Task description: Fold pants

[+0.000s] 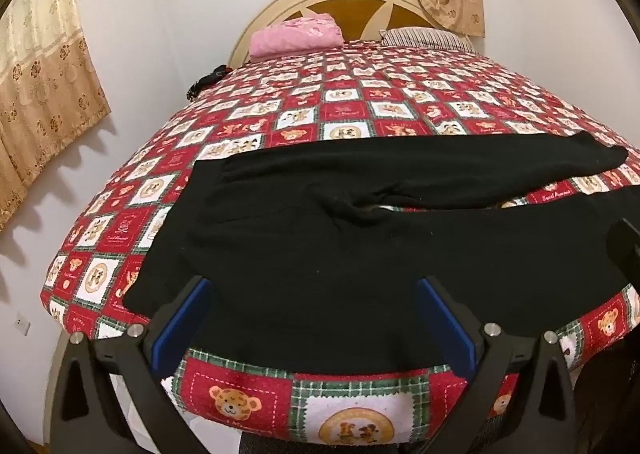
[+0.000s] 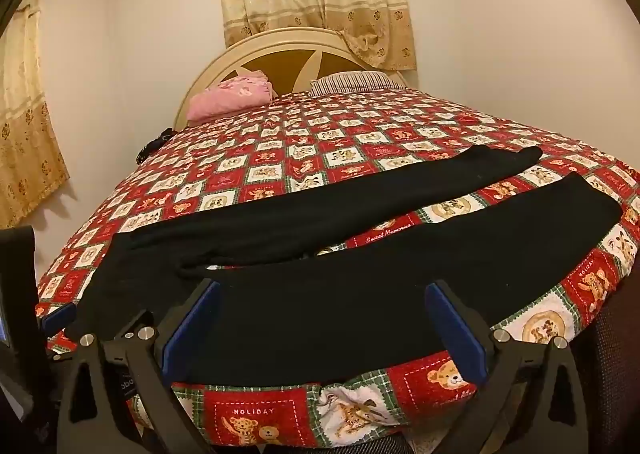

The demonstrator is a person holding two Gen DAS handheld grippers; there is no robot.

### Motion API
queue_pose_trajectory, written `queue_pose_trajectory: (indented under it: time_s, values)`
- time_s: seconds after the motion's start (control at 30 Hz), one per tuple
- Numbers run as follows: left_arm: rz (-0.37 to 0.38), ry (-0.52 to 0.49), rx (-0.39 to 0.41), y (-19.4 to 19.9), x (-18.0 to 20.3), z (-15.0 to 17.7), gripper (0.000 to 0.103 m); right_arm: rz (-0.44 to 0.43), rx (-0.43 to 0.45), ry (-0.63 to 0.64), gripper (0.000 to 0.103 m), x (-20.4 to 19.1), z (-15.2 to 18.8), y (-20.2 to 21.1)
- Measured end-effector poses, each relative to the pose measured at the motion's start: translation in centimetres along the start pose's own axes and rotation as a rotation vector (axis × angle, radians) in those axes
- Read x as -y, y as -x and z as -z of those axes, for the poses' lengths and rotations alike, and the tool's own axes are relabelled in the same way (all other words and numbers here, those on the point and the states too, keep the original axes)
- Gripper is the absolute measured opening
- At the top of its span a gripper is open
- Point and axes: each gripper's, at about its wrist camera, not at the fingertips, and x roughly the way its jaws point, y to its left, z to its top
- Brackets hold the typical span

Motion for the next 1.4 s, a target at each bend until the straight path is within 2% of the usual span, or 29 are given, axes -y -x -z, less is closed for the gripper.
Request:
queue_pose_trajectory:
  time_s: [1.4]
  values:
    - [0.004, 0.001, -0.019, -0.48, -0.09, 0.54, 0.103, 0.005, -0.021, -0.003, 0.102, -0.37, 0.35, -0.31]
